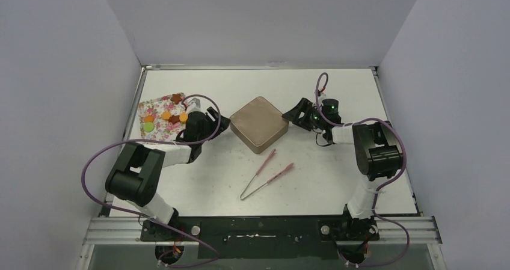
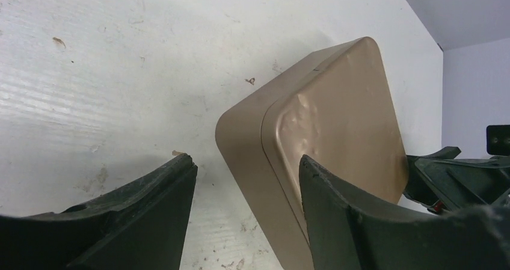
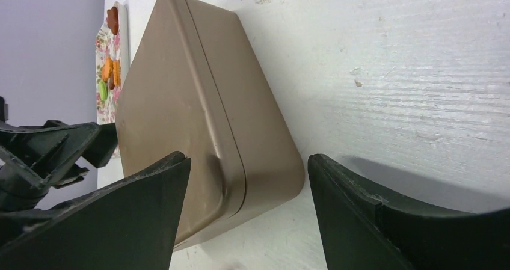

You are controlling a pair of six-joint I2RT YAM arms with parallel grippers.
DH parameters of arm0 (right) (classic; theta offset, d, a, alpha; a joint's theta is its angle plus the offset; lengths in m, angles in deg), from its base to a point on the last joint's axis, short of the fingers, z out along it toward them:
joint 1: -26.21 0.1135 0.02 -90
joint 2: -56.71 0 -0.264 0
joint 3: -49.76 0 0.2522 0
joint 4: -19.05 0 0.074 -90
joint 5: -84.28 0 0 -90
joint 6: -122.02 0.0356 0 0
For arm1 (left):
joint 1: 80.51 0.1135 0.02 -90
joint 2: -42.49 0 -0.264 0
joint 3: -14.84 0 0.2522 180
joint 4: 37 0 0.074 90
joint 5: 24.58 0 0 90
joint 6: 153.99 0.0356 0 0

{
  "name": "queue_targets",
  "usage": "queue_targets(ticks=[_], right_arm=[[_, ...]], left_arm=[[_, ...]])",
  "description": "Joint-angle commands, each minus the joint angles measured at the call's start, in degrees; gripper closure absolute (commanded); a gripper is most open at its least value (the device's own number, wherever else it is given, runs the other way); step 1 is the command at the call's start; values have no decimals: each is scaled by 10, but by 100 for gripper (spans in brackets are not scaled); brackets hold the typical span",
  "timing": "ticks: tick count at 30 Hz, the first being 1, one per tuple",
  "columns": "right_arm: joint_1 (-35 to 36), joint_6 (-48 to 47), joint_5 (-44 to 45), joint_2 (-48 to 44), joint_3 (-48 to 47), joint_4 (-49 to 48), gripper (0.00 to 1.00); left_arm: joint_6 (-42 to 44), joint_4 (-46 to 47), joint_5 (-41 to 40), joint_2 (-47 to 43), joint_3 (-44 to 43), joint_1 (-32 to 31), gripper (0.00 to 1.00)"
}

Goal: Pack the cookies

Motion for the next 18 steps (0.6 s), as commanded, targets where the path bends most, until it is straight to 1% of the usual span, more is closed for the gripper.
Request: queue_targets(ticks=[1,5,9,13,15,18], right_arm=[[4,18,-16,-5,3,-63,28],[6,17,-18,6,-4,-62,28],[7,19,-20,22,-9,-64,31],[7,21,-18,37,-4,-71,35],[8,20,-15,44,-3,-73,39],[7,16,-9,51,-4,-68,42]], left_arm=[[4,57,41,35,-43,7,40],[1,66,52,64,-64,11,43],[3,48,50,95,-84,11,49],[0,44,63,121,-81,10,56],[0,41,64,126,-77,9,60],[2,37,61,130,-69,3,64]])
